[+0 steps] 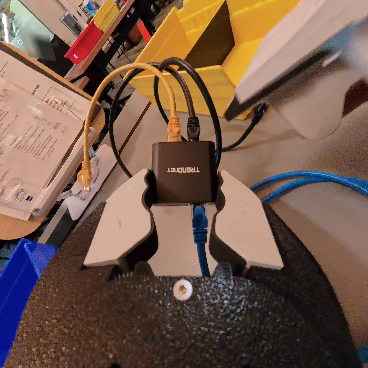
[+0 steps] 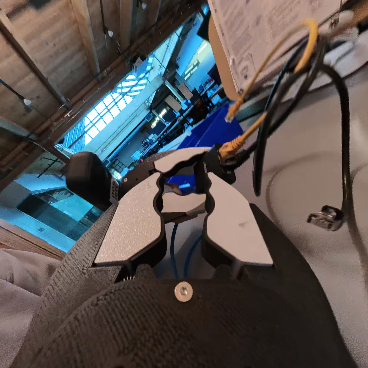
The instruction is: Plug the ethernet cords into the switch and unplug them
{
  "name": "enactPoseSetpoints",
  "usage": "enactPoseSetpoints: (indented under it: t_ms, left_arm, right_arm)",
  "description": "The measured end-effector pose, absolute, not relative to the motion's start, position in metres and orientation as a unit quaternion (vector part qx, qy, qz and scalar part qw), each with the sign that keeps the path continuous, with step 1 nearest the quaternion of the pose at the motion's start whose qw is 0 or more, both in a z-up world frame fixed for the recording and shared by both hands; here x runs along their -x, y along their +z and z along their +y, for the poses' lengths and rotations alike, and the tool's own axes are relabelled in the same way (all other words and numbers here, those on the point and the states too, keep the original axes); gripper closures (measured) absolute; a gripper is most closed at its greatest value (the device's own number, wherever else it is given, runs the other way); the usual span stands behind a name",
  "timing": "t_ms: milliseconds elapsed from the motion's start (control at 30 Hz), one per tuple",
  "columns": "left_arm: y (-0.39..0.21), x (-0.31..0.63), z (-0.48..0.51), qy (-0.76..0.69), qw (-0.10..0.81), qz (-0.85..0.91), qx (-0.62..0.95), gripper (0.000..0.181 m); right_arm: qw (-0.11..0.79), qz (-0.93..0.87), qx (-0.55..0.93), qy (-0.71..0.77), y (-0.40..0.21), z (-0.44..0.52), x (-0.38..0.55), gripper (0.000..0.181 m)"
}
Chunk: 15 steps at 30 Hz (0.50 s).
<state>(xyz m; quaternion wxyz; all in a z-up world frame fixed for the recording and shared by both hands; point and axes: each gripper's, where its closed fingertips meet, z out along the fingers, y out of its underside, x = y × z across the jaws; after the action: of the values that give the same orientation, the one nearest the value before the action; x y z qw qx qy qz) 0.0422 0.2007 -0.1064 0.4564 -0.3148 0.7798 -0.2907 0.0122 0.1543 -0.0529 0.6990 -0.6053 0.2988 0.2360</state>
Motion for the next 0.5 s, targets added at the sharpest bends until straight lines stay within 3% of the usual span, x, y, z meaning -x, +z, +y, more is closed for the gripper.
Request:
enactPoseSetpoints:
  t_ms: [100, 233, 500]
  left_arm:
    - [-0.102, -0.037, 0.202, -0.296, 0.440, 0.788, 0.313, 0.120]
    - [-0.102, -0.031, 0.194, -0.290, 0.422, 0.807, 0.294, 0.120]
    - [-0.100, -0.025, 0.186, -0.293, 0.420, 0.816, 0.270, 0.120]
  right_arm:
    - [0.741, 0.300, 0.552, 0.238, -0.036, 0.149, -0.015, 0.155]
    - [0.735, 0.297, 0.545, 0.273, -0.044, 0.157, -0.009, 0.157]
    - [0.725, 0.371, 0.533, 0.228, -0.068, 0.149, -0.030, 0.148]
